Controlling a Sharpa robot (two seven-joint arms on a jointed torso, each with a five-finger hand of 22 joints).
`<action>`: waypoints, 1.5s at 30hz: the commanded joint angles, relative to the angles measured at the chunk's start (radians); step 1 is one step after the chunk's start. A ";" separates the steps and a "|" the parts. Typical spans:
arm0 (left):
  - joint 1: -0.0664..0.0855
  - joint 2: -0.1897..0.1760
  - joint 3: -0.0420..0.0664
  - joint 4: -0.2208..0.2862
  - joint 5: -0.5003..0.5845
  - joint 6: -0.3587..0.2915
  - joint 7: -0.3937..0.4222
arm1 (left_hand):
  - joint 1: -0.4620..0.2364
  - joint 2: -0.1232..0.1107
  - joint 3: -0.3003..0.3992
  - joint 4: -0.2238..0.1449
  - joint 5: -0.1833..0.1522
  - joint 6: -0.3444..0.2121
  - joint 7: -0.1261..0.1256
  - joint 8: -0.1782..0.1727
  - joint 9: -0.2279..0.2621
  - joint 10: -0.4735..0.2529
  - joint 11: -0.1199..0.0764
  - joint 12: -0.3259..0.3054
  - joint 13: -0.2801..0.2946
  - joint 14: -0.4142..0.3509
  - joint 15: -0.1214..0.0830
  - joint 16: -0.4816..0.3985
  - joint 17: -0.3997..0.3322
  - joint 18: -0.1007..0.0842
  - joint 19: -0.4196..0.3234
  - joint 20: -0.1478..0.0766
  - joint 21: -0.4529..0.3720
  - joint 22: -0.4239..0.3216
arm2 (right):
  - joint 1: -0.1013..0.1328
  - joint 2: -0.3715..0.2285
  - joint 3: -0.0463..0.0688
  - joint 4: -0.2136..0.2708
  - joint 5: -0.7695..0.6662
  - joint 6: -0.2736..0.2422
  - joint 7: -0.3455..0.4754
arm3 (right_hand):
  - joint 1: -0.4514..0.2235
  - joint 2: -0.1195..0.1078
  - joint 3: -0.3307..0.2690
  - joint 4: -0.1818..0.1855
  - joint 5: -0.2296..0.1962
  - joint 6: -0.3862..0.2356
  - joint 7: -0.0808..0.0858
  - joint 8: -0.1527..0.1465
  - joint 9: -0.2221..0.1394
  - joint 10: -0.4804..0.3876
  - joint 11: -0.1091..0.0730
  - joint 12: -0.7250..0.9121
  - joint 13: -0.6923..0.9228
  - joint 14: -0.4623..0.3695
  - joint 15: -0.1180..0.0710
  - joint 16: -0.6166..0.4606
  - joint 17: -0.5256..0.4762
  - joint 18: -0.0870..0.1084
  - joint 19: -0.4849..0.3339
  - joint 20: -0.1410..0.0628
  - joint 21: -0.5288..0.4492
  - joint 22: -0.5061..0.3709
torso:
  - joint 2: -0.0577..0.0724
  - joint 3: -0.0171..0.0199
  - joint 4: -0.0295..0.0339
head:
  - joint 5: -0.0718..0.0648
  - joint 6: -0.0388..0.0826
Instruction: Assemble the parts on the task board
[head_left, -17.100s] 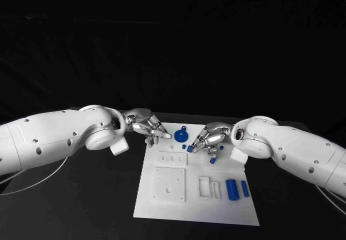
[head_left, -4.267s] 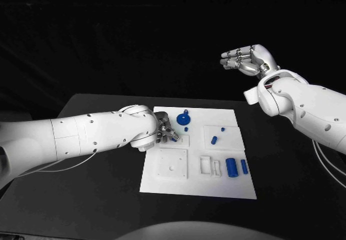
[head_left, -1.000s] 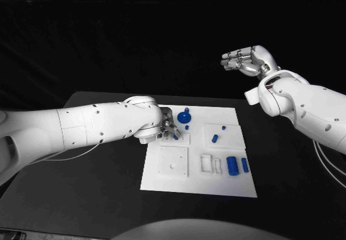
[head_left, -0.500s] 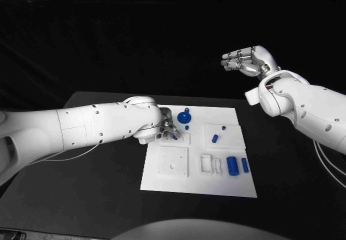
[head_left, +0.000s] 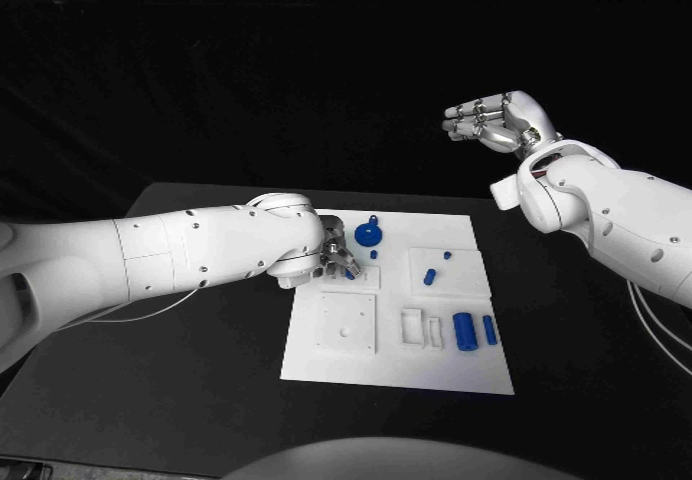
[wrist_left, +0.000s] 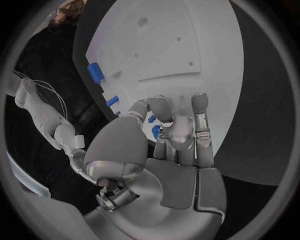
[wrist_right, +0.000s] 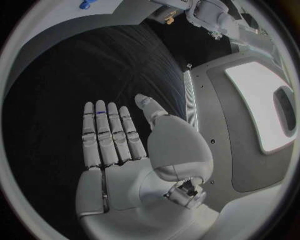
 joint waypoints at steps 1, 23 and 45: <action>-0.006 0.006 -0.002 -0.002 -0.009 0.022 -0.010 | 0.009 0.022 0.083 -0.075 -0.006 0.195 -0.131 0.005 0.089 0.012 -0.040 -0.002 -0.002 0.002 0.000 -0.007 -0.002 0.009 0.000 -0.001 0.004 0.018 | 0.000 0.000 0.001 0.002 -0.001 0.013 0.005 | 0.001 -0.010 0.004 0.001 0.000 -0.007 -0.001 -0.003 -0.001 -0.005 0.002 -0.005 -0.001 -0.006 0.000 -0.003 -0.001 0.014 -0.005 0.000 0.002 -0.001 | 0.000 0.0003 -0.0004 | 0.001 0.000; -0.009 0.046 -0.001 -0.055 -0.008 0.089 -0.015 | -0.003 0.032 0.092 -0.078 -0.023 0.190 -0.131 0.006 0.102 0.013 -0.040 0.000 -0.008 0.001 0.000 -0.008 -0.007 0.002 0.002 -0.008 0.000 0.018 | -0.001 0.003 0.001 0.001 -0.001 0.017 0.004 | 0.001 -0.009 0.006 -0.001 0.000 -0.007 -0.001 -0.003 -0.001 -0.006 0.002 -0.006 -0.001 -0.008 0.000 -0.003 -0.001 0.014 -0.007 0.000 0.002 -0.001 | 0.000 0.0001 0.0001 | 0.000 -0.002; -0.009 0.022 -0.001 -0.046 0.003 0.059 -0.008 | -0.048 -0.025 -0.076 0.135 -0.298 0.189 -0.137 0.000 0.101 0.013 -0.038 -0.008 -0.022 -0.011 0.000 -0.029 -0.040 0.015 0.007 0.012 -0.032 0.017 | -0.003 -0.003 0.001 0.003 0.003 0.019 -0.004 | 0.002 -0.008 -0.030 0.012 -0.028 -0.042 0.004 -0.004 -0.003 -0.016 0.009 -0.005 0.000 -0.018 0.004 -0.003 -0.001 0.012 -0.021 0.005 0.000 -0.002 | 0.001 -0.0009 0.0009 | -0.009 0.000</action>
